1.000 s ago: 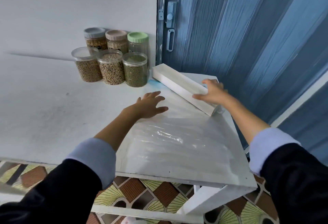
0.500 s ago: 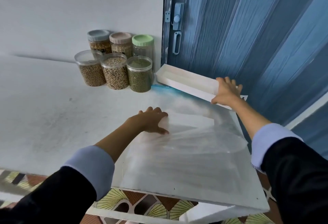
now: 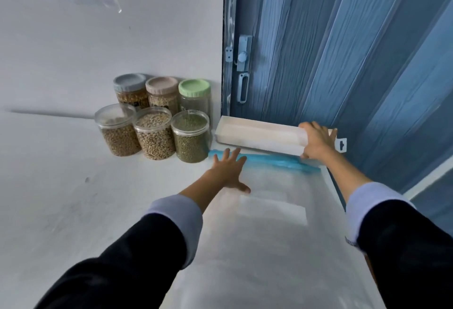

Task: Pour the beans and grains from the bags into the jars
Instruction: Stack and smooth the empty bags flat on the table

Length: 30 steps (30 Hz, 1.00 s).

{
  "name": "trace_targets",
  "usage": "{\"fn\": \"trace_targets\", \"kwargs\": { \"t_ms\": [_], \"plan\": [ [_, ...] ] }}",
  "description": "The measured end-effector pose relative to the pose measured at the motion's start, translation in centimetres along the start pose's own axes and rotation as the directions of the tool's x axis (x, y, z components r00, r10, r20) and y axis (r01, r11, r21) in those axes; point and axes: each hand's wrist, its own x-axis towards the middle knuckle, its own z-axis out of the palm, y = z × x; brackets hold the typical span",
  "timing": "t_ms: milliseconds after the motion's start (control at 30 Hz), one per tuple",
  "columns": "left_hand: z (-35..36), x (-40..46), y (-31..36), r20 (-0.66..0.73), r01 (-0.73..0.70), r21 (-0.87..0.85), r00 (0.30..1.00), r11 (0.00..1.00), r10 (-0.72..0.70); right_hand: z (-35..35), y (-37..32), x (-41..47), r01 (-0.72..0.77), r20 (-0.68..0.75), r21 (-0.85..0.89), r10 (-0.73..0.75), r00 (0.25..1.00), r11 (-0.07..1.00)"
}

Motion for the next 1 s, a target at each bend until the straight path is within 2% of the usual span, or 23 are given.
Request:
{"fn": "trace_targets", "kwargs": {
  "t_ms": [200, 300, 400, 500, 600, 700, 767, 833, 1000],
  "plan": [
    [1.0, 0.9, -0.2, 0.078, 0.025, -0.129, 0.997, 0.991, -0.015, 1.0, -1.3, 2.4, 0.043, 0.036, -0.035, -0.042, 0.998, 0.998],
    [1.3, 1.3, 0.0, 0.083, 0.031, -0.144, 0.996, 0.989, -0.019, 2.1, -1.9, 2.8, 0.03, 0.085, -0.048, -0.026, 0.996, 0.998],
    [1.3, 1.5, -0.1, 0.08, 0.025, -0.14, 0.997, 0.99, -0.014, 3.4, -2.0, 2.9, -0.01, 0.196, -0.051, 0.019, 0.981, 0.999],
    [1.4, 1.6, -0.3, 0.071, 0.019, -0.136, 0.997, 0.991, -0.009, 3.5, -1.6, 2.9, 0.009, 0.207, -0.061, 0.003, 0.978, 0.998],
    [1.5, 1.7, -0.3, 0.062, 0.014, -0.126, 0.998, 0.992, -0.007, 3.0, -1.1, 2.5, -0.019, 0.096, 0.036, 0.015, 0.995, 0.999],
    [1.6, 1.8, -0.4, 0.049, 0.011, -0.123, 0.999, 0.992, -0.005, 3.0, 0.1, 1.4, -0.075, -0.183, 0.299, 0.135, 0.974, 0.951],
    [1.7, 1.8, -0.6, 0.024, 0.008, -0.136, 1.0, 0.991, -0.004, 3.1, 1.0, 0.1, -0.107, -0.246, 0.476, 0.25, 0.937, 0.873],
    [1.9, 1.6, -0.7, -0.002, 0.001, -0.147, 1.0, 0.989, -0.001, 3.1, 1.8, -1.0, -0.196, -0.162, 0.528, 0.324, 0.932, 0.827],
    [1.5, 1.5, -1.0, -0.046, 0.013, -0.229, 0.999, 0.973, -0.025, 2.4, 3.7, -2.5, -0.468, 0.116, 0.417, 0.465, 0.878, 0.779]
  ]
}}
